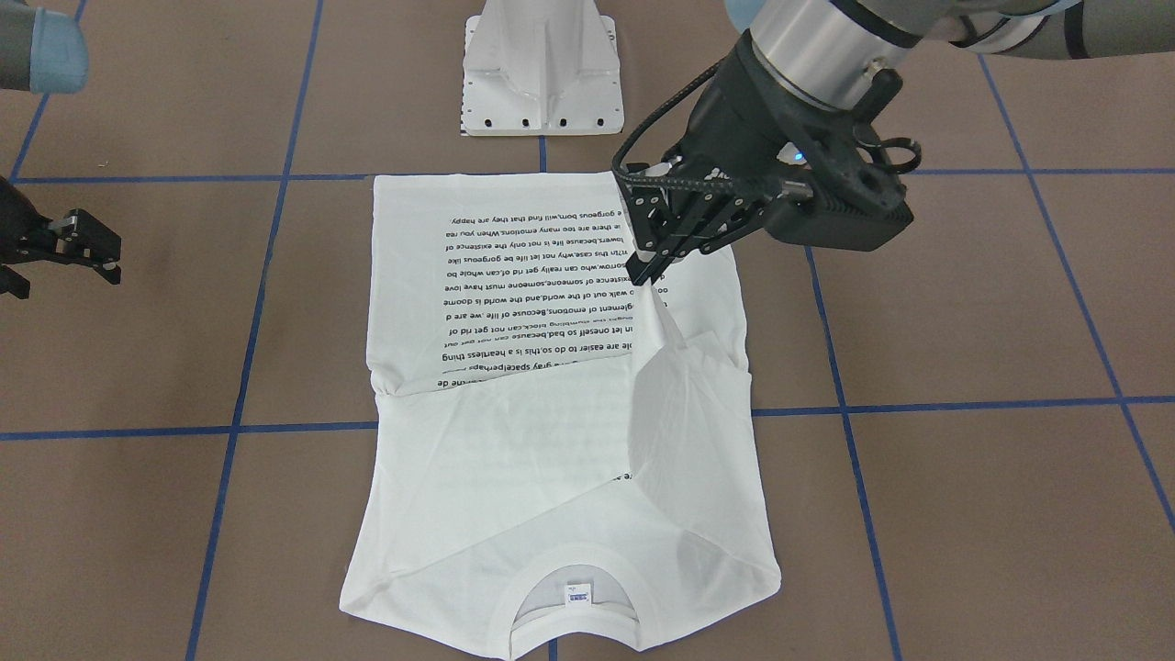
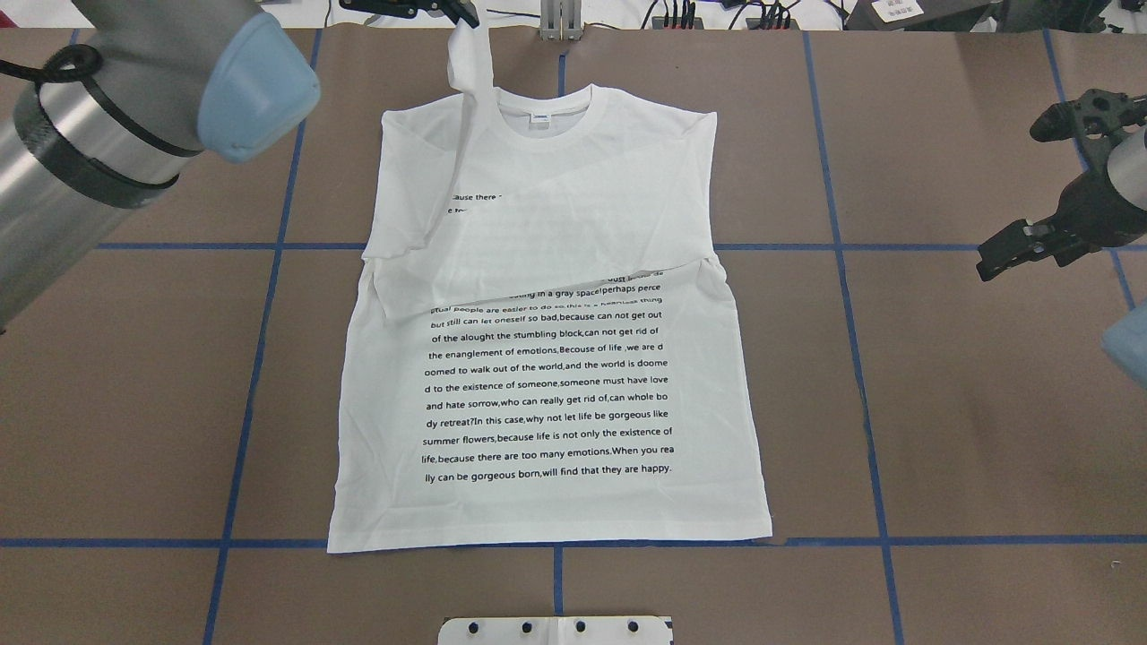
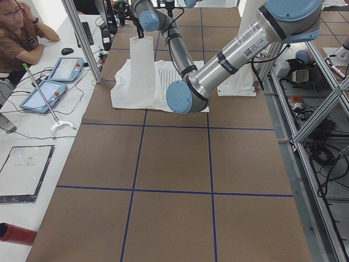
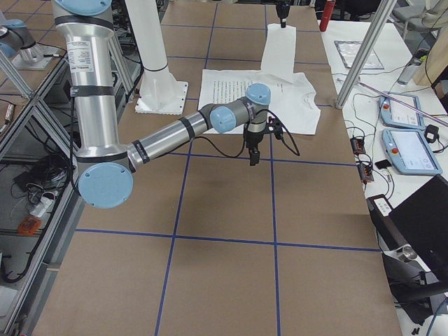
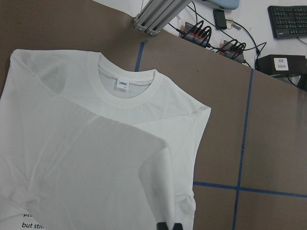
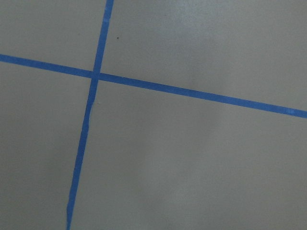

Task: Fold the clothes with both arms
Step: 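Carry the held sleeve across the chest toward the far side of the collar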

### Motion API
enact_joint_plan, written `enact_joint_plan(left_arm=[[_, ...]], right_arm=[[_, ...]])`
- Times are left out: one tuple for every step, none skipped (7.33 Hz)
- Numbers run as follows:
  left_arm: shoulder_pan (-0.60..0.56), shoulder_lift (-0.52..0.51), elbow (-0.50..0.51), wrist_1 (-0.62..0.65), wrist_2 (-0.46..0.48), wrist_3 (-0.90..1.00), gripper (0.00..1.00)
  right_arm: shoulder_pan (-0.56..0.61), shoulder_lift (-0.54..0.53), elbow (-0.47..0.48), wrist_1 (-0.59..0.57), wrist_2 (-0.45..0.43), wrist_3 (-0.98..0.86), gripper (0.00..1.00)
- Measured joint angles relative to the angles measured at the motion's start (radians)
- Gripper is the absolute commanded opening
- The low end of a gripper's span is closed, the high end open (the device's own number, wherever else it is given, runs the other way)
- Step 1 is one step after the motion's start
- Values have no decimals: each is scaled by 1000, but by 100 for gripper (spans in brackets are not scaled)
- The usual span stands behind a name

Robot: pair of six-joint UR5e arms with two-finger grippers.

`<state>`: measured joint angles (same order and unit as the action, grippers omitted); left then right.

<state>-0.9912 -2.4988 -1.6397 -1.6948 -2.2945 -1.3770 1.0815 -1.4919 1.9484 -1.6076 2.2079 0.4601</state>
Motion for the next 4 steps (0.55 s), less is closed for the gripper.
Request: enact_joint_plan(left_arm=[[30, -5, 50, -95, 35, -70, 0], [59, -16, 103, -180, 60, -130, 0], [90, -30, 138, -222, 86, -164, 0], [123, -40, 160, -250, 122, -186, 0]], right_arm=[[0, 0, -3, 0, 0, 0, 100], [0, -2, -6, 0, 0, -1, 100], [0, -5, -8, 0, 0, -2, 100], [0, -6, -12, 0, 0, -3, 100]])
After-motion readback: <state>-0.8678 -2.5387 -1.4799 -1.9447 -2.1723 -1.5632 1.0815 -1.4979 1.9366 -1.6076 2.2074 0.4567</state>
